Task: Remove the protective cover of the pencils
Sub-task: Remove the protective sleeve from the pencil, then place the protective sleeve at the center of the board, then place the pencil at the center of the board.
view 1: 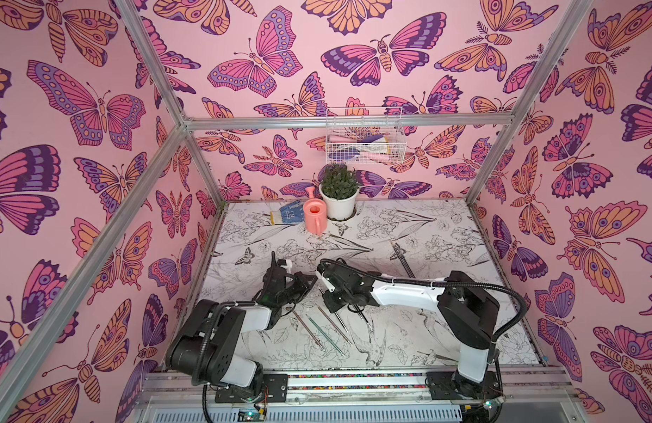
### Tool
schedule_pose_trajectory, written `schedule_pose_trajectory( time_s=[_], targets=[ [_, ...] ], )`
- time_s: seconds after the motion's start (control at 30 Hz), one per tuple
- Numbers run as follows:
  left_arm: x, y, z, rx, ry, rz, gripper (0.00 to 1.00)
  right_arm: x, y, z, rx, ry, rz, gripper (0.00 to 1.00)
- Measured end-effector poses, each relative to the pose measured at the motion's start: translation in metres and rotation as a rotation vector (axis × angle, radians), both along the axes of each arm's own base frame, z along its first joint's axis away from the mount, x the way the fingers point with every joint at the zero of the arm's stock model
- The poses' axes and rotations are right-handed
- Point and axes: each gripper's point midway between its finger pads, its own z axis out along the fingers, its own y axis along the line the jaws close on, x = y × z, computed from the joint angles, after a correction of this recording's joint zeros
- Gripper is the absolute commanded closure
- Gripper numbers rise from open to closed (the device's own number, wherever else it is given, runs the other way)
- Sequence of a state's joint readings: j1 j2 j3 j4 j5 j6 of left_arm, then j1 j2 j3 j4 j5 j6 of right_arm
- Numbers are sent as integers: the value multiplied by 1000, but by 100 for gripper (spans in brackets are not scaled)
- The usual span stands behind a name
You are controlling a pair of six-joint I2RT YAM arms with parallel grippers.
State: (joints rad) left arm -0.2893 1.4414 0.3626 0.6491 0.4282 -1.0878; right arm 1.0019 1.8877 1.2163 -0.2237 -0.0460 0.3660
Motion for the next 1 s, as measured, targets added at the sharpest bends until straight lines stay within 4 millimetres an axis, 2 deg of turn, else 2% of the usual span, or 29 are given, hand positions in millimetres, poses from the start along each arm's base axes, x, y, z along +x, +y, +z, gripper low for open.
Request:
schedule_pose_trajectory(
  time_s=[0.13,0.47,0.7,1.0],
  targets=[
    [3,10,2,70,21,41,95,-6,-10,-6,-22,7,7,97],
    [-1,41,-19,292,186,129,93,-11,-20,-16,-60,13,23,98],
    [-2,47,-41,386,298,113,96,-13,-23,-19,-78,16,23,98],
    [8,48,-43,451,326,85,94,-13,-24,-22,-83,21,24,94]
  ],
)
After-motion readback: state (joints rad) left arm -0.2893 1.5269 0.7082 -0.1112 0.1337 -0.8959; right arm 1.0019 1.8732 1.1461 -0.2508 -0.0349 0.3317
